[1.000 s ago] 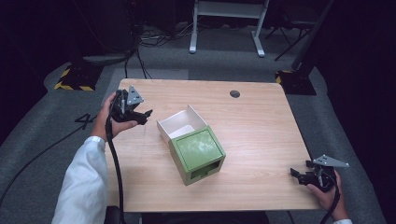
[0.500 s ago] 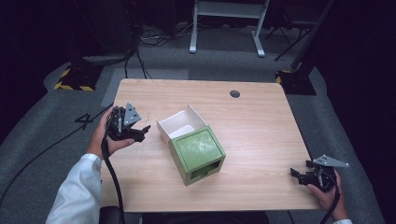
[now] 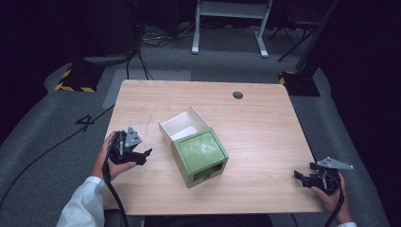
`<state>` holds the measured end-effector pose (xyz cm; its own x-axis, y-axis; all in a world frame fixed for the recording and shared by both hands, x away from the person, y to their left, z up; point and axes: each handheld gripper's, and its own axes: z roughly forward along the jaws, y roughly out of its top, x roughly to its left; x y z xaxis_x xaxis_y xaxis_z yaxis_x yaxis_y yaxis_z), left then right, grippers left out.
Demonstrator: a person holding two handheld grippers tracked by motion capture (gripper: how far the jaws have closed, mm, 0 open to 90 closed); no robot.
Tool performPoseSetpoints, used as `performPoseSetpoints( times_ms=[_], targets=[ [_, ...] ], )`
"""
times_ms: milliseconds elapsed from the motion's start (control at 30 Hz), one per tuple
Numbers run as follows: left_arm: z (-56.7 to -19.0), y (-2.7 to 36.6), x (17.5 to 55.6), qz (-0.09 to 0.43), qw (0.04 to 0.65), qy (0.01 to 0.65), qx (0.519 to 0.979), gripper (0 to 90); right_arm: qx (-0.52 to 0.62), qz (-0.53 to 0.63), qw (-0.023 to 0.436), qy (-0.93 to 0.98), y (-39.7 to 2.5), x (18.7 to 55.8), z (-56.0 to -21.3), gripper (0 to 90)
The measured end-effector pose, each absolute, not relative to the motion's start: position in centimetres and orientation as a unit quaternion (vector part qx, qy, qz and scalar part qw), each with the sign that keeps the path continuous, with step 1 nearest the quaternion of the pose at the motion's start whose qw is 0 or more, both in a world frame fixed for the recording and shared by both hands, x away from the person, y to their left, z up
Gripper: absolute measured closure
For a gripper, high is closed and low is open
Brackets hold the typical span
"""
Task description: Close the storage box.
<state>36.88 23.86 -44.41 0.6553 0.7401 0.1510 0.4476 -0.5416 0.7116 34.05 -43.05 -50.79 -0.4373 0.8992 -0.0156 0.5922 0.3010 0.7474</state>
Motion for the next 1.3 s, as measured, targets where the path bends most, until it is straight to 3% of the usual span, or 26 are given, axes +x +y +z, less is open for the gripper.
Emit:
performPoseSetpoints(
  times_ms=[100,200,667,933,1300],
  targets=[
    [-45.0,24.6,36.6,0.202,0.337,0.367,0.843,18.2,0.481,0.344,0.223,0.775,-43.1,34.1,-50.8,15.9],
    [-46.1,24.6,35.7,0.26,0.309,0.37,0.837,17.3,0.481,0.344,0.223,0.775,-43.1,34.1,-50.8,15.9],
    [-49.8,25.0,33.6,0.234,0.287,0.406,0.835,17.7,0.481,0.344,0.223,0.775,-43.0,34.1,-50.8,15.9],
    [-50.7,26.3,33.5,0.184,0.331,0.447,0.811,17.5,0.481,0.344,0.223,0.775,-43.0,34.0,-50.8,15.9],
    [-50.7,26.1,33.5,0.183,0.33,0.461,0.803,16.9,0.483,0.343,0.223,0.774,-43.0,34.0,-50.8,15.8]
  ],
)
